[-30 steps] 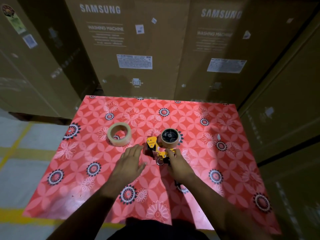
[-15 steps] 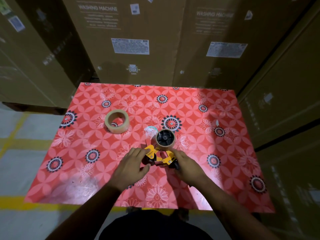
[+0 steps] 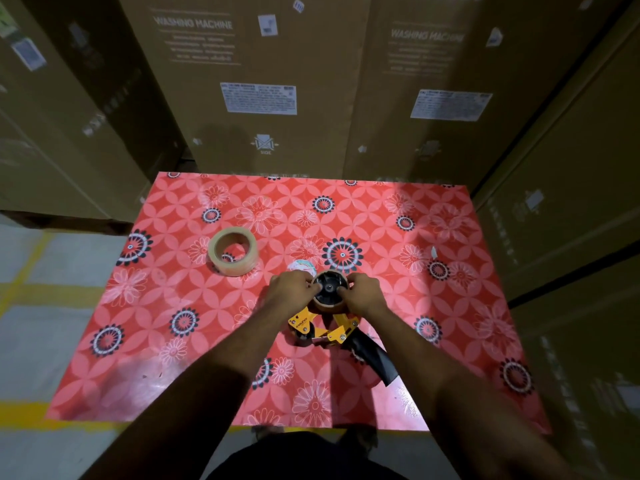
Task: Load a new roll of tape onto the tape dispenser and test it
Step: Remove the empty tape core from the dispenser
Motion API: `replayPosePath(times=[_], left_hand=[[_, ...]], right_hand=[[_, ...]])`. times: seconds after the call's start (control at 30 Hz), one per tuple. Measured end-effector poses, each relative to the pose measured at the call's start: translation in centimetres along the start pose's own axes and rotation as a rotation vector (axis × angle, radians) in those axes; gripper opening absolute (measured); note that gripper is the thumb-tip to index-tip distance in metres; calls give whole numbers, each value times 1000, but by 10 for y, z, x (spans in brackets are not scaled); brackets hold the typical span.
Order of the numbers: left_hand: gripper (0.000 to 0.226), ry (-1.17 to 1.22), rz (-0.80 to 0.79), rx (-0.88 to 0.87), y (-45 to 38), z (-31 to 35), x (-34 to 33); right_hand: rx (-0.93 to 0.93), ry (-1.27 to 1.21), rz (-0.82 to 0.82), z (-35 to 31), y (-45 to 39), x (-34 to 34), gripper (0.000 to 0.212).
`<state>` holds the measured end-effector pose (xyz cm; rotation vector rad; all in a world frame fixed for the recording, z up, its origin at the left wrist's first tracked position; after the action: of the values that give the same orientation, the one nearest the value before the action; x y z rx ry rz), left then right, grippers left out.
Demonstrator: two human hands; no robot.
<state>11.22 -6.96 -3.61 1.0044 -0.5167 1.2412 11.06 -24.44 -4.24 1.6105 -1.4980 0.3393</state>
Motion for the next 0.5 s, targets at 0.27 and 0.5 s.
replayPosePath(times=[0.27,0.5], left_hand=[[37,-12,67,145,-3,14,4],[47,-110,132,164,0,21,0]], right_hand=[[-102,29,91,3,-6,-6,17],[-139,36,99,1,-7,-6,11]])
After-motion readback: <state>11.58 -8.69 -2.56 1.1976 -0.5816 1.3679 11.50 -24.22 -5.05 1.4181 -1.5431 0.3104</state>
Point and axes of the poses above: each hand's wrist, its own y-axis away from the middle knuckle, its own x-axis out of the back of the hand, z = x × y, the point moved 7 cm from there along -y, towards the middle knuckle, and after that the axes turned 4 degrees about z, right-handed, at the moved point
